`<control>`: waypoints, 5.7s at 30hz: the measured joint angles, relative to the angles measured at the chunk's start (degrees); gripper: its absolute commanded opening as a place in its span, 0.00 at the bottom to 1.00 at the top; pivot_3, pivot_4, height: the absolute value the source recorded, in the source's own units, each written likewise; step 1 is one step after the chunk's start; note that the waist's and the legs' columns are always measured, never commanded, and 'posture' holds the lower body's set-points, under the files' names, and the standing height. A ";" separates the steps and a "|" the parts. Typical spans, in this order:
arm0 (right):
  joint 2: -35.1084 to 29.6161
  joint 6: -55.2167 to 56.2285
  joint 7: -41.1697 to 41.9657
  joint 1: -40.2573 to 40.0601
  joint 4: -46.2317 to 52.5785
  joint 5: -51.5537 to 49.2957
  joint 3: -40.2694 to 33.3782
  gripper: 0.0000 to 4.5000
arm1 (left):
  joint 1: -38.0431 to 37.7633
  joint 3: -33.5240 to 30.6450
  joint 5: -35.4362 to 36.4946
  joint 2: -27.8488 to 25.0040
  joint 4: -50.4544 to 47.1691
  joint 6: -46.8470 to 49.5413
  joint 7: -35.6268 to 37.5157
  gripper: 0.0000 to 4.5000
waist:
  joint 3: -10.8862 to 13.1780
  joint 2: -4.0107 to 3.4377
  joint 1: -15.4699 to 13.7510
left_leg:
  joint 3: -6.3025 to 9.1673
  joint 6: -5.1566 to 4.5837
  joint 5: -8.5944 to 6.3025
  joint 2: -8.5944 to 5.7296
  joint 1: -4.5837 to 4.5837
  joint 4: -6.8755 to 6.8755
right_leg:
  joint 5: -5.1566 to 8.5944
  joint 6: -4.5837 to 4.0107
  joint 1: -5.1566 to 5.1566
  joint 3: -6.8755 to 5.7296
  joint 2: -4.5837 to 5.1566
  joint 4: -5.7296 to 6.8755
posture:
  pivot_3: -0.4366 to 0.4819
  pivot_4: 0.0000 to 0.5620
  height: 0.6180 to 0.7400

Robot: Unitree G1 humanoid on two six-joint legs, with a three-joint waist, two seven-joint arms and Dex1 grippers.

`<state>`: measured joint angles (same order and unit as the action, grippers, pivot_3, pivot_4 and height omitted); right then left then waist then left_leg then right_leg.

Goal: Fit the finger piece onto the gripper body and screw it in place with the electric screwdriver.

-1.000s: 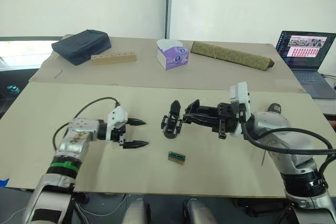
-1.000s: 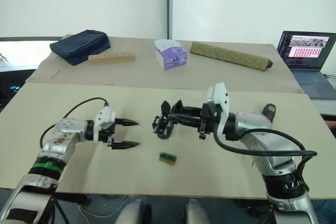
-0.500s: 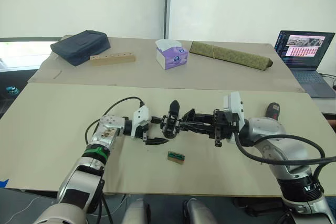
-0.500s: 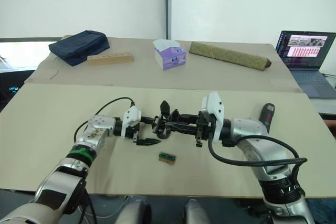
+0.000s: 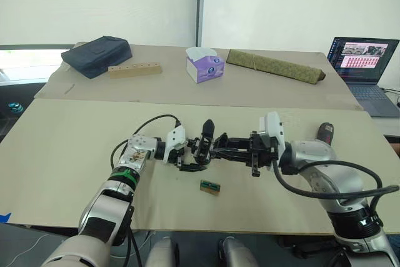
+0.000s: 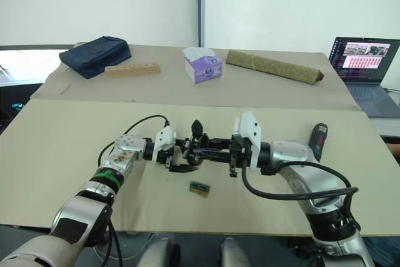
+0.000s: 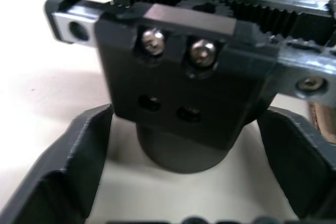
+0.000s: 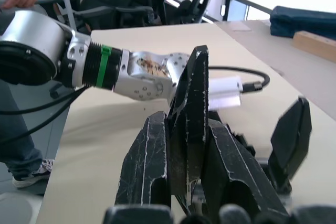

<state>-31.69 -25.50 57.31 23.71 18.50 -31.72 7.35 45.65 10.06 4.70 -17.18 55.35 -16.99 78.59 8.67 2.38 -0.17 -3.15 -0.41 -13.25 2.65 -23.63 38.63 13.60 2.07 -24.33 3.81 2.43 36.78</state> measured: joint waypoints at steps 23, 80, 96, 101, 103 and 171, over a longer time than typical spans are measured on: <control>8.68 8.75 0.36 6.32 -15.65 14.69 7.82 0.09 | -0.62 0.12 -1.20 0.19 -0.04 -1.59 -1.70 0.51 | -0.05 -0.05 0.04 | 0.02 -0.02 -0.02 0.00 0.08 0.16 | -0.02 0.02 0.08 -0.03 0.01 0.13 | 0.48 0.27 1.00; 10.74 2.15 0.00 8.80 -21.43 12.11 6.32 0.70 | -3.65 -0.06 -1.08 -0.30 -3.57 2.34 -2.99 0.51 | -1.37 -0.31 0.84 | 0.00 -0.14 -0.10 0.02 0.21 0.10 | 0.02 0.00 0.15 -0.01 -0.01 0.17 | 0.48 0.27 1.00; 1.93 2.81 5.93 3.20 -8.53 4.53 -2.27 1.00 | -5.03 0.00 -0.70 -1.38 -5.93 3.09 -3.59 0.99 | -1.35 -0.33 1.03 | -0.02 -0.15 -0.11 0.04 0.25 0.08 | 0.02 0.00 0.16 0.01 -0.01 0.15 | 0.48 0.27 1.00; -2.11 -0.14 2.08 -3.77 -2.88 1.66 -9.51 1.00 | -9.06 -1.39 1.64 -4.34 -10.47 2.90 -2.05 0.99 | -1.35 -0.33 1.58 | -0.05 -0.16 -0.11 0.09 0.37 -0.17 | 0.05 -0.05 0.14 0.07 -0.04 0.12 | 0.48 0.27 1.00; -3.50 -1.34 -0.40 -8.30 -0.25 0.70 -13.70 1.00 | -11.79 -3.05 3.60 -7.12 -12.55 3.03 -0.49 0.99 | -1.35 -0.33 1.89 | -0.06 -0.15 -0.11 0.12 0.45 -0.33 | 0.08 -0.11 0.12 0.08 -0.07 0.13 | 0.48 0.27 1.00; -24.29 -45.40 -16.64 -9.62 3.95 -5.81 -23.34 0.44 | -37.78 -18.96 31.51 -21.75 -65.75 24.42 -0.43 1.00 | -0.34 -1.21 1.06 | -0.17 -0.21 -0.13 0.13 0.32 -0.73 | 0.22 0.01 0.02 0.12 0.00 -0.37 | 0.48 0.27 1.00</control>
<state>-55.98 -70.90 40.67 14.09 22.45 -37.52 -15.99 7.88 -8.89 36.21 -38.93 -10.40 7.43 78.17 8.33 1.17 0.89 -3.32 -0.62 -13.38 2.79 -23.31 37.90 13.82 2.08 -24.31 3.92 2.43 36.41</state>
